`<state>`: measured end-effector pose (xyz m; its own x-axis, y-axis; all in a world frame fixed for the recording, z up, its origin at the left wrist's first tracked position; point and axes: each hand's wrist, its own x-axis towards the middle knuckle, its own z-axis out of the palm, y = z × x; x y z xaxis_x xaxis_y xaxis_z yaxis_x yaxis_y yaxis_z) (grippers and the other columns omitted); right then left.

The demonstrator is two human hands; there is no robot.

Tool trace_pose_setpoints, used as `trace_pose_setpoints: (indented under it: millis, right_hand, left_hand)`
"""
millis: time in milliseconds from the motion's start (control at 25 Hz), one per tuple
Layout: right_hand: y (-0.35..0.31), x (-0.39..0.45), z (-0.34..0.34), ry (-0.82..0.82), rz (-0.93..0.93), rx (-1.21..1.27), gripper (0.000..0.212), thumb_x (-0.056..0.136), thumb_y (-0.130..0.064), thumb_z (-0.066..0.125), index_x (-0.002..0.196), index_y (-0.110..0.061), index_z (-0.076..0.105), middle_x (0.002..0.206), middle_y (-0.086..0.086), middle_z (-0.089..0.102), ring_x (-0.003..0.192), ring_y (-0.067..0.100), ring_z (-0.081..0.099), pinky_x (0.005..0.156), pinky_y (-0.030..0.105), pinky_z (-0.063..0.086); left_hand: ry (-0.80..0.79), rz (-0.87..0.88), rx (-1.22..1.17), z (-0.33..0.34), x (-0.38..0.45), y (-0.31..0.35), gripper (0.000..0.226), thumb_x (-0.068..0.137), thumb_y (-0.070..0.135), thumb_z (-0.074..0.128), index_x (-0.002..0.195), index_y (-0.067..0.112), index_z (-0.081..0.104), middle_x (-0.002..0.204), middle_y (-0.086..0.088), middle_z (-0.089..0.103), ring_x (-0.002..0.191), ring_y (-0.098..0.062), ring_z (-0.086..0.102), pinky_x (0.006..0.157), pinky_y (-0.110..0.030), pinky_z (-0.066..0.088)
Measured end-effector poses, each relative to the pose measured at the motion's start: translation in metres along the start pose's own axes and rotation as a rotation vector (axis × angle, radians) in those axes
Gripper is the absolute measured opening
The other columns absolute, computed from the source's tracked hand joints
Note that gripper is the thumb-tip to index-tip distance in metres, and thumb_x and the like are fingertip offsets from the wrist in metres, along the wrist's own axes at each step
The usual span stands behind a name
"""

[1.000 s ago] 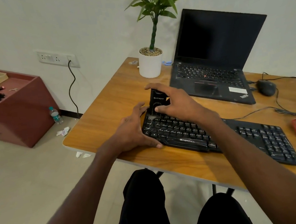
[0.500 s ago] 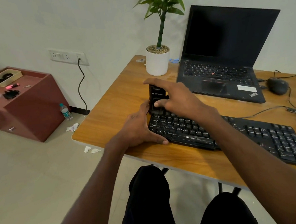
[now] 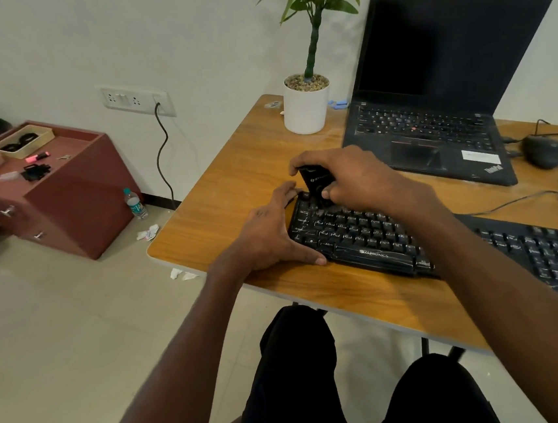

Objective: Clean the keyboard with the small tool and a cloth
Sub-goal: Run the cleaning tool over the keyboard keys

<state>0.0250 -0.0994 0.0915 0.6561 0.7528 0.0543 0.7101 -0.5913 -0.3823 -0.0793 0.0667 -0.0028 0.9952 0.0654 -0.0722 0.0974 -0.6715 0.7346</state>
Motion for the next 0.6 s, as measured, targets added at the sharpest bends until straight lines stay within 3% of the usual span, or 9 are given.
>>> trace_pose_setpoints:
  millis: [160, 280, 440, 600]
  right_hand:
    - [-0.005, -0.004, 0.023, 0.12, -0.064, 0.156, 0.071, 0.089, -0.001, 0.066, 0.138, -0.05, 0.05, 0.117, -0.005, 0.066, 0.102, 0.017, 0.062, 0.085, 0.041, 0.057]
    - [0.004, 0.003, 0.017, 0.177, 0.072, 0.116, 0.069, 0.089, -0.005, 0.067, 0.138, -0.05, 0.048, 0.116, 0.0, 0.065, 0.102, 0.022, 0.063, 0.087, 0.043, 0.058]
    - [0.003, 0.004, 0.021, 0.153, 0.025, 0.17, 0.068, 0.091, -0.008, 0.068, 0.141, -0.05, 0.047, 0.115, -0.004, 0.06, 0.104, 0.02, 0.061, 0.084, 0.037, 0.057]
    - [0.021, 0.003, -0.001, 0.068, 0.219, -0.054, 0.065, 0.091, -0.008, 0.069, 0.14, -0.045, 0.05, 0.133, 0.007, 0.061, 0.116, 0.029, 0.061, 0.091, 0.043, 0.057]
  left_hand:
    - [0.01, 0.03, -0.004, 0.001, 0.0, -0.001, 0.153, 0.04, 0.08, 0.093, 0.161, 0.041, 0.008, 0.163, 0.013, 0.041, 0.15, -0.023, 0.039, 0.123, -0.054, 0.032]
    - [0.006, 0.035, -0.009, 0.001, 0.0, -0.001, 0.152, 0.041, 0.079, 0.093, 0.162, 0.04, 0.01, 0.166, 0.018, 0.035, 0.152, -0.022, 0.035, 0.126, -0.053, 0.027]
    - [0.005, 0.032, -0.007, 0.001, 0.002, -0.003, 0.153, 0.039, 0.081, 0.093, 0.161, 0.042, 0.01, 0.167, 0.016, 0.035, 0.153, -0.022, 0.034, 0.126, -0.053, 0.028]
    - [-0.01, 0.015, -0.016, 0.001, 0.003, -0.004, 0.153, 0.037, 0.082, 0.093, 0.16, 0.044, 0.011, 0.166, 0.022, 0.033, 0.152, -0.025, 0.033, 0.125, -0.055, 0.029]
